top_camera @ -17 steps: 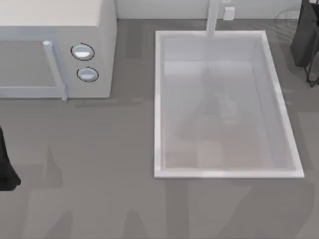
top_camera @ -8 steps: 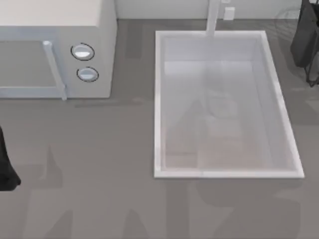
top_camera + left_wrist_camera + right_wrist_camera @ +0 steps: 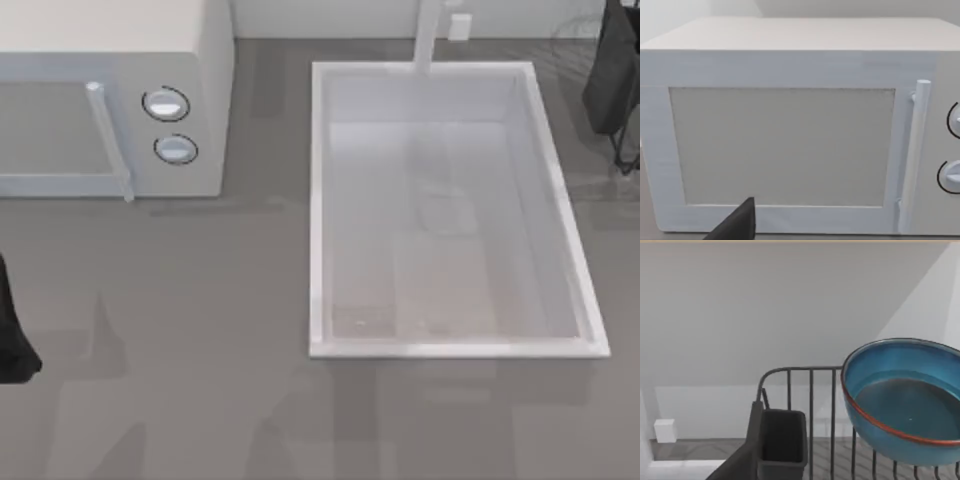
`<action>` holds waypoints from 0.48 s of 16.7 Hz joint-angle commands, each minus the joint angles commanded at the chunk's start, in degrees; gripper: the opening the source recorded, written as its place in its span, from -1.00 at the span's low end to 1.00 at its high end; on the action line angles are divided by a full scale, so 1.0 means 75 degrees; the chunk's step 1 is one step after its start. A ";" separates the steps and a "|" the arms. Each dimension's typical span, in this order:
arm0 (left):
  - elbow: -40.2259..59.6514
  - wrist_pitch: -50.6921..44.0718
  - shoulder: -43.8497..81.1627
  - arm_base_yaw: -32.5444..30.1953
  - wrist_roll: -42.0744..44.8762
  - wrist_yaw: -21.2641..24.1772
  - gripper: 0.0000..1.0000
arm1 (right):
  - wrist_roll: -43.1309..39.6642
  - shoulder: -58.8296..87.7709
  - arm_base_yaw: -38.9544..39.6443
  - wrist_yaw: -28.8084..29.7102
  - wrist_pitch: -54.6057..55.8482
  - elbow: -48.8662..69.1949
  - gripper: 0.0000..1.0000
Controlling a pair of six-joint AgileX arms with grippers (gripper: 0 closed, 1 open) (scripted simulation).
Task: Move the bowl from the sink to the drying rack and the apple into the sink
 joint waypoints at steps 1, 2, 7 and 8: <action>0.0000 0.0000 0.0000 0.0000 0.0000 0.0000 1.00 | 0.0005 -0.0717 0.0126 0.0114 -0.0327 -0.0397 1.00; 0.0000 0.0000 0.0000 0.0000 0.0000 0.0000 1.00 | 0.0010 -0.1443 0.0255 0.0228 -0.0654 -0.0795 1.00; 0.0000 0.0000 0.0000 0.0000 0.0000 0.0000 1.00 | 0.0015 -0.4944 0.0884 0.0739 -0.2151 -0.2637 1.00; 0.0000 0.0000 0.0000 0.0000 0.0000 0.0000 1.00 | 0.0010 -0.5553 0.0994 0.0823 -0.2399 -0.2946 1.00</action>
